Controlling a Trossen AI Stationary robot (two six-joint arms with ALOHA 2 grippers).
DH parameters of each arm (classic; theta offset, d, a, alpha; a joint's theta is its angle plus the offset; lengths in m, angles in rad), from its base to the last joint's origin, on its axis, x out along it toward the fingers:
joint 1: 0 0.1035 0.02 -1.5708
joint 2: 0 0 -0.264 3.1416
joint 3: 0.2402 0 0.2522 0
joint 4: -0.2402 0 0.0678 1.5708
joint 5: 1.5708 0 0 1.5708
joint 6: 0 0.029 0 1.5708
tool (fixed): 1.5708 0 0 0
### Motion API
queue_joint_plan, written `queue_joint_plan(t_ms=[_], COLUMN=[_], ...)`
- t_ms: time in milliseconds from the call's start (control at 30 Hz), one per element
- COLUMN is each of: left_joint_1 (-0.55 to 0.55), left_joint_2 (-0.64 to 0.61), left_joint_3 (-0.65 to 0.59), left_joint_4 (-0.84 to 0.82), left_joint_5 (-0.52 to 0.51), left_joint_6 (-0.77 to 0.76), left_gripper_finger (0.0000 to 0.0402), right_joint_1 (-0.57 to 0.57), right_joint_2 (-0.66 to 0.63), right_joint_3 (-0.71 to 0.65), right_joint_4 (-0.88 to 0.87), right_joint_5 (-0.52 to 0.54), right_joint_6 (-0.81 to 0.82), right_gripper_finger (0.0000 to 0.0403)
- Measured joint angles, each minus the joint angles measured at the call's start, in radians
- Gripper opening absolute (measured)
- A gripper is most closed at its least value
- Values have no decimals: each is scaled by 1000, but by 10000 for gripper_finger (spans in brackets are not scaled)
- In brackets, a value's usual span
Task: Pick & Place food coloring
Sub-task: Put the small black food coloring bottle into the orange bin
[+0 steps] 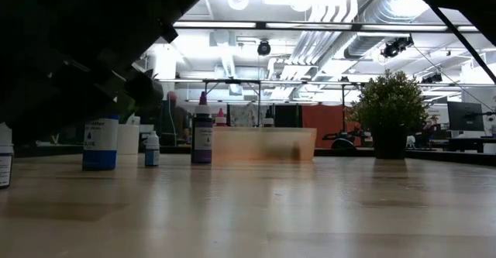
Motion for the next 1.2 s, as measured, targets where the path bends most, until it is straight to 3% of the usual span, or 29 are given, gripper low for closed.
queue_joint_plan(t_ms=[333, 900, 1200], left_joint_1=[0, 0, 0], left_joint_2=[0, 0, 0], left_joint_3=[0, 0, 0], left_joint_4=[0, 0, 0], left_joint_5=[0, 0, 0], left_joint_6=[0, 0, 0], left_gripper_finger=[271, 271, 271], right_joint_1=[0, 0, 0], right_joint_2=[0, 0, -23], right_joint_3=[0, 0, 47], right_joint_4=[-6, -10, -70], right_joint_5=[27, 46, 46], right_joint_6=[2, -15, -40], right_gripper_finger=[161, 55, 50])
